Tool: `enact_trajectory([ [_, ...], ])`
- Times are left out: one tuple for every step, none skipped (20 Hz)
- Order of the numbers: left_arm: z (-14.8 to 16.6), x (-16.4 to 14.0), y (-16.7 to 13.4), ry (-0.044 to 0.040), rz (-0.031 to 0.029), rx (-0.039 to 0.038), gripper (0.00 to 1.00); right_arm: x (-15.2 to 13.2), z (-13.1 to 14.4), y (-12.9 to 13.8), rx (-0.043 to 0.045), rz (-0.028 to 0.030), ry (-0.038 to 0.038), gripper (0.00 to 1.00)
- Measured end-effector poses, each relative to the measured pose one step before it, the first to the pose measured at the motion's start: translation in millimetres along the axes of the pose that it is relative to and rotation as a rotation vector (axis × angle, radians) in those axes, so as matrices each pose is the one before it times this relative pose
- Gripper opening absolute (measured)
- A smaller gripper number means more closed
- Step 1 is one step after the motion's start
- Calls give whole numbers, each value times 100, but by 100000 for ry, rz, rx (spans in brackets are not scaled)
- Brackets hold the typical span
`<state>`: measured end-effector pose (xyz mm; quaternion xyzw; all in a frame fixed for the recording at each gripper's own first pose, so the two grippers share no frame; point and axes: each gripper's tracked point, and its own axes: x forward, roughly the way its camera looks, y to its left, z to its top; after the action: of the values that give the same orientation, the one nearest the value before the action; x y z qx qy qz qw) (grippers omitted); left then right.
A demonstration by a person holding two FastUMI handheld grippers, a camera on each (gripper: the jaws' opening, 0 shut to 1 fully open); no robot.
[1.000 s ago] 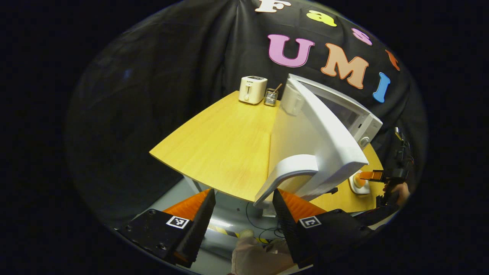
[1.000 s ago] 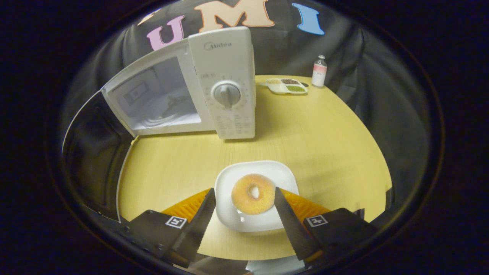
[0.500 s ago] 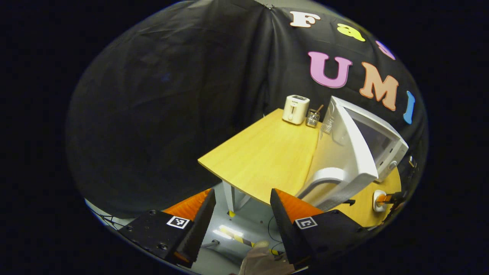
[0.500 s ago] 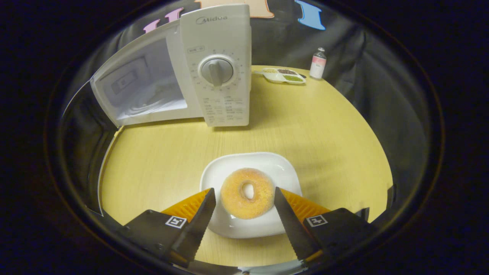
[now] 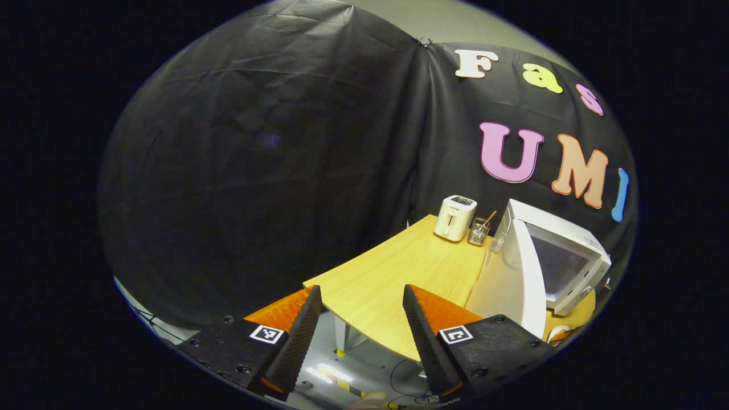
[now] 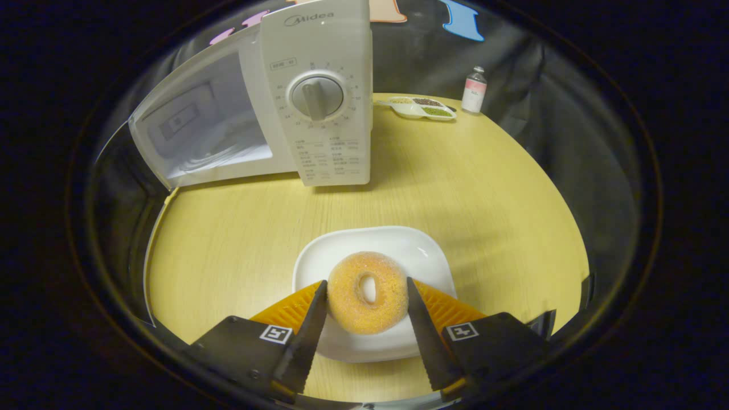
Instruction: Open the microwave oven with the left hand, put the food in, and close the microwave oven.
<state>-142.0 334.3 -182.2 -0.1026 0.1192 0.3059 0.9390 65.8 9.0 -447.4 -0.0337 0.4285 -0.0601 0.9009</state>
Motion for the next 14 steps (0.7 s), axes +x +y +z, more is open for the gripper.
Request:
enact_trajectory([
  [-110,50,-198,-397,-459,-600,84,-96,-44,94,432,-236,376,77],
  [50,188,-245,-291,-824,-136,84,-183,-48,238,520,266,-121,77],
  [66,320,-238,-33,-1038,181,84,-367,82,292,504,186,-630,77],
  [100,292,-286,-317,-629,267,84,-543,101,323,724,345,-942,77],
  [57,503,-397,-373,-987,371,84,-658,246,603,1325,956,-1282,77],
  [88,219,-189,-280,-788,459,84,-638,193,747,1507,1465,-1400,77],
  [26,135,-39,-261,-928,492,84,-752,276,830,1826,1327,-1393,82],
  [257,189,-139,-324,-929,458,84,-798,201,1022,2350,2110,-1358,82],
  [133,129,-36,-395,-820,408,84,-741,286,1256,3177,2327,-1431,82],
  [63,277,-266,-197,-877,337,84,-604,163,1362,3863,3002,-1372,77],
  [-48,365,-282,240,-926,367,84,-395,119,1601,3951,3446,-785,77],
  [4,260,-121,6,-834,439,84,-358,132,1556,4017,3661,-1123,77],
  [223,201,-124,-163,-743,427,84,-154,260,1631,3920,3433,-1241,77],
  [163,280,-128,-151,-712,296,84,-71,173,1461,3355,3230,-1215,77],
])
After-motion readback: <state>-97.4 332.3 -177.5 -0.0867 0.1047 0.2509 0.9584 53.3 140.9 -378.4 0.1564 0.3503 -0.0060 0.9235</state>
